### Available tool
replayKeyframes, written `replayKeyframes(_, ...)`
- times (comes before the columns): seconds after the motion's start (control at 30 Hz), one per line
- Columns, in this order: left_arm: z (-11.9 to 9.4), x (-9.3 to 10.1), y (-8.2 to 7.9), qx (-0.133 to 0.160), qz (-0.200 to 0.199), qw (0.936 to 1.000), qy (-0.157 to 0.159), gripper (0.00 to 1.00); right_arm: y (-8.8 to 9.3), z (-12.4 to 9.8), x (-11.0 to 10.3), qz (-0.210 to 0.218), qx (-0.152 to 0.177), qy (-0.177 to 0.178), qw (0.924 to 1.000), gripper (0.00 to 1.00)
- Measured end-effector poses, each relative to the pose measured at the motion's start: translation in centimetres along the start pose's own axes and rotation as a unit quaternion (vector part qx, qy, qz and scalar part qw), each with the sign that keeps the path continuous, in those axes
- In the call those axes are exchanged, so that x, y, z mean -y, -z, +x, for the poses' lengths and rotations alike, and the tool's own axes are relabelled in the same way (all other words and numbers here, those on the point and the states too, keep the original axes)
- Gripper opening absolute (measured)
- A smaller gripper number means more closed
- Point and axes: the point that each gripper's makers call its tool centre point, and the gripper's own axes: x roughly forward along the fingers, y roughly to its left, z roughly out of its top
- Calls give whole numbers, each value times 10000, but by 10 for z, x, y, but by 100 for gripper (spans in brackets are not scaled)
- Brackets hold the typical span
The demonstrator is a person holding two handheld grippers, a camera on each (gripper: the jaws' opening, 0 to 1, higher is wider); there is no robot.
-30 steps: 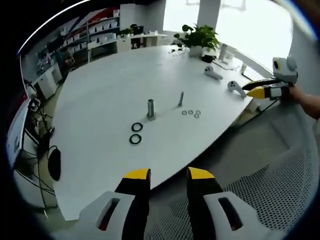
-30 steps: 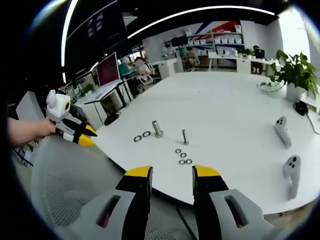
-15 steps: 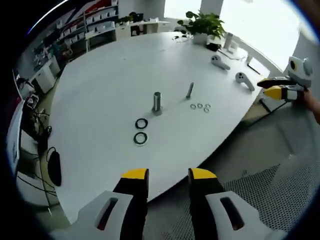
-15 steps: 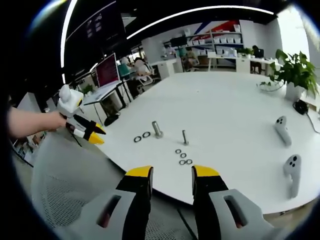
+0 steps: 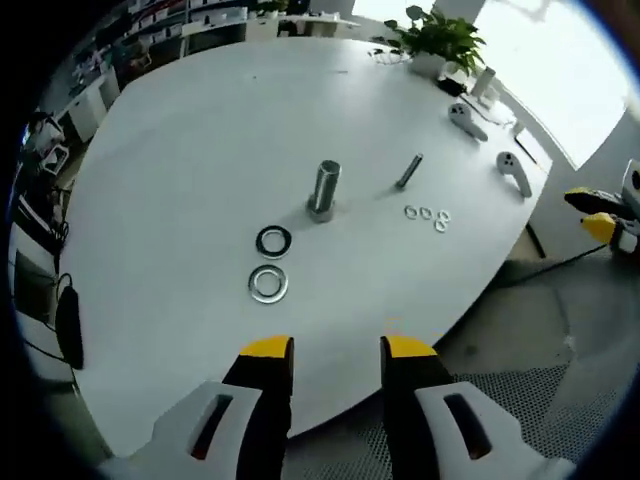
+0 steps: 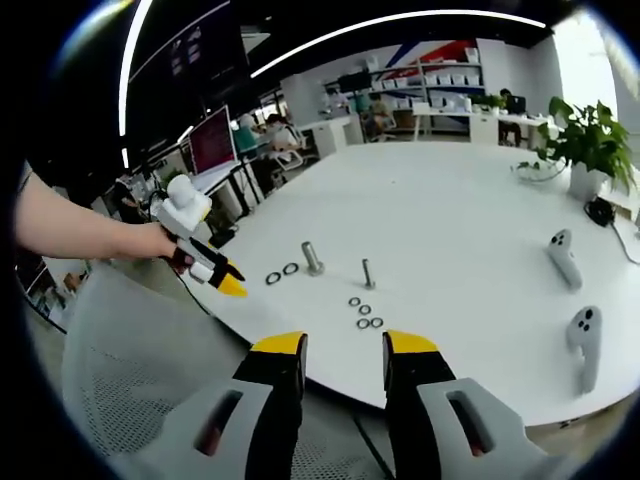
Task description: Place the washer onto the threaded stud by aligning its center hole with the stud, sliding it down to the base, and recovering from edge contact or off-axis alignment until the washer reaches the visible bottom stop.
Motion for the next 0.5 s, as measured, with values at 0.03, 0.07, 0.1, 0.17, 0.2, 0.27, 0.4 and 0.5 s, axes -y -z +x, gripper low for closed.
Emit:
replayKeyframes(0.03, 2, -5, -2, -20, -82, 10000, -52, 34, 0, 0, 0, 6, 0, 1, 10000, 32)
replayKeyframes(0.07, 3, -9, -4, -7, -154, 9998, -87, 34, 0, 0, 0, 7, 0, 3, 10000, 32)
replayKeyframes(0.1, 4, -14, -6, 22, -229, 9996, -147, 35, 0, 0, 0, 6, 3, 2, 10000, 32)
replayKeyframes(0.17, 6, -26, -11, 54, -390, 9988, -297, 36, 0, 0, -1, -5, 16, -16, 10000, 32)
replayKeyframes(0.2, 7, -36, -12, 38, -427, 9982, -416, 36, 0, 0, -1, -11, 12, -13, 10000, 32)
replayKeyframes(0.27, 8, -41, -14, 17, -419, 9979, -496, 38, 1, 0, 0, 6, -11, -1, 10000, 32)
replayKeyframes(0.4, 17, -45, -17, -80, -550, 9976, -413, 39, 3, 0, 1, 41, -37, 24, 10000, 32)
replayKeyframes(0.5, 28, -49, -20, -208, -463, 9977, -451, 38, 2, 0, 0, 28, -46, 13, 10000, 32)
